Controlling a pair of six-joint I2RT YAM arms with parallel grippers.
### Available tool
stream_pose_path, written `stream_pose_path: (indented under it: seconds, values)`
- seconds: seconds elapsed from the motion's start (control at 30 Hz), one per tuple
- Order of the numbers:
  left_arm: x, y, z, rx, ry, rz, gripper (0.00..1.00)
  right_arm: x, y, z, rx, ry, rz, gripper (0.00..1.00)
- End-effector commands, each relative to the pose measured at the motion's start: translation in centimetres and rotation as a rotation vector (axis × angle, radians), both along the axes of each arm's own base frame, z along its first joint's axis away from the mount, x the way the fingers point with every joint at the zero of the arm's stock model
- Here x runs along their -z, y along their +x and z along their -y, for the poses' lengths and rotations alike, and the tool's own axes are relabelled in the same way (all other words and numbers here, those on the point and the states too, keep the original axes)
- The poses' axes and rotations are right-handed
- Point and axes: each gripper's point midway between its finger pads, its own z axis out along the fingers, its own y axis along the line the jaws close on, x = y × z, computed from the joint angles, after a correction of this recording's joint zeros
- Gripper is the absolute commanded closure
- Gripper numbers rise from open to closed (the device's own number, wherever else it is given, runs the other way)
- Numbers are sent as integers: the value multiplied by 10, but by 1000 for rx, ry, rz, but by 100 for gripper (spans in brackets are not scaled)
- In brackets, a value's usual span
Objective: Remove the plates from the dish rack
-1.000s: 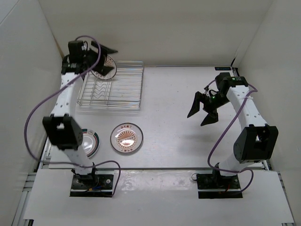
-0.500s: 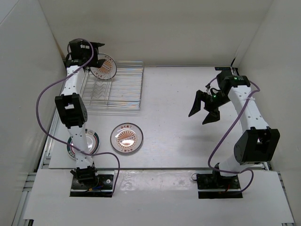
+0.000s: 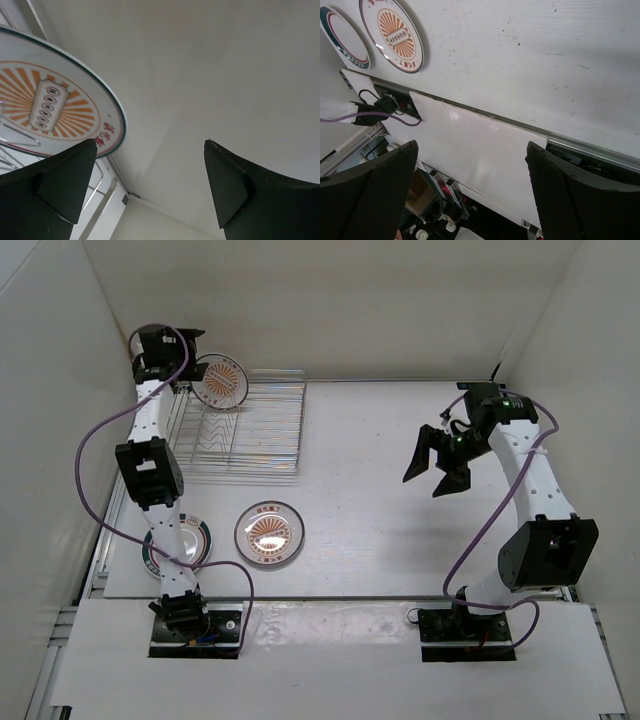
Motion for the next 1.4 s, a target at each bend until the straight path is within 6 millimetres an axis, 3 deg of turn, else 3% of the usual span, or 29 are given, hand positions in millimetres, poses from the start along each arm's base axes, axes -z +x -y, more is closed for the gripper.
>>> stream_pose_path:
  seconds: [0.0,0.1,0.17,0.3,0.57,0.73,0.8,0.83,0.9,0.93,0.97,1.0,1.07,1.1,1.33,1.37]
  values:
    - [9,8,-9,-58,-12,-11,2,-11,-3,0,-5,7,-4,10]
    - [26,12,-12,-84,-24,-42,2,-10,-1,0,-9,8,-3,10]
    - [25,13,-13,-101,-47,-45,2,-9,-1,0,-10,8,-7,10]
    - [49,21,-4,-116,-90,-89,2,-8,0,-1,-10,16,-17,10]
    - [60,19,-1,-111,-83,-107,1,-6,0,-3,-18,25,-26,10]
    - [59,14,-1,-77,-78,-106,20,-6,0,-3,-17,25,-30,10]
    - [60,7,6,-40,-62,-116,32,-5,1,-2,-13,24,-30,10]
    - [53,4,5,-31,-59,-110,44,-5,0,-2,-13,22,-30,10]
    - [55,-6,11,4,-55,-129,52,-4,-1,-3,-14,25,-37,10]
    - [54,-9,8,9,-50,-131,55,-3,-1,-3,-17,24,-40,10]
    - [39,-14,9,20,-39,-108,57,-4,-2,-3,-14,28,-41,10]
    - [49,-19,13,31,-40,-134,58,-3,-2,-3,-18,26,-37,10]
    - [34,-26,9,50,-38,-112,64,-4,0,-3,-11,28,-37,10]
    - [41,-32,11,65,-50,-137,66,-4,0,-4,-13,30,-35,10]
    - [19,-69,9,105,-58,-157,87,-3,-1,-4,-19,32,-41,10]
    - [24,-74,9,104,-60,-168,90,-5,1,-4,-19,31,-29,10]
